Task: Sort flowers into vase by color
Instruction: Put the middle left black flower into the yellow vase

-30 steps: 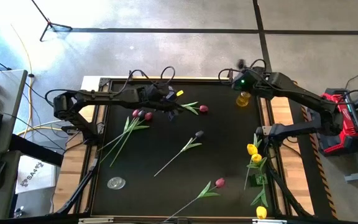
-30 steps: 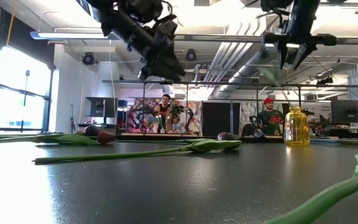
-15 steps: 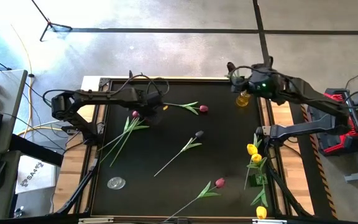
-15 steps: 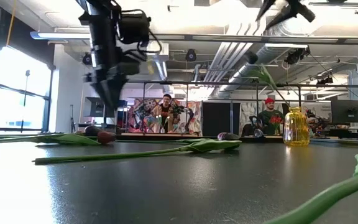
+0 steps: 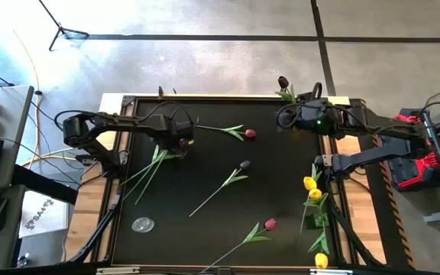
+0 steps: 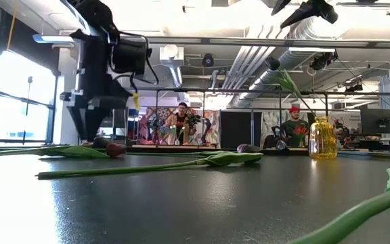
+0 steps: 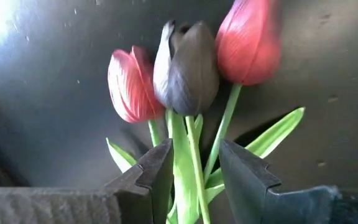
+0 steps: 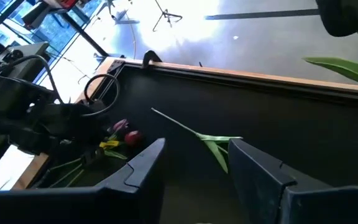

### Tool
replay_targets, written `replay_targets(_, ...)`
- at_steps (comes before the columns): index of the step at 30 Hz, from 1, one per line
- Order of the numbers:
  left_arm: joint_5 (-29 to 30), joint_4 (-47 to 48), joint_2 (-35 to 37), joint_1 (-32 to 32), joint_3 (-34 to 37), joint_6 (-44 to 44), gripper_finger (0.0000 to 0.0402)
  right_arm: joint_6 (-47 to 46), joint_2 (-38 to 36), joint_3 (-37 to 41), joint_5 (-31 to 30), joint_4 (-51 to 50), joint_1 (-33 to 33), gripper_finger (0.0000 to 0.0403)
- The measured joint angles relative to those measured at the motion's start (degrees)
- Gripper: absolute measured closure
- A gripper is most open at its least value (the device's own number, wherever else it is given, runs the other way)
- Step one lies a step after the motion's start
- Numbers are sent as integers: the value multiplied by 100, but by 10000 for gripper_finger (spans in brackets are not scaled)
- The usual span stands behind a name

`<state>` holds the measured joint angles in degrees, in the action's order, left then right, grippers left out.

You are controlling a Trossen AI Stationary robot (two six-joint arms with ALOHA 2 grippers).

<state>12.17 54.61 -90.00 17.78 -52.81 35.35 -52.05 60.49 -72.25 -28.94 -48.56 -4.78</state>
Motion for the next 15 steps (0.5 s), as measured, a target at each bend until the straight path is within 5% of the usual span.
replay_targets(15, -5, -897, 0, -11, 456, 258, 318, 2, -2, 2, -10, 0, 36, 242)
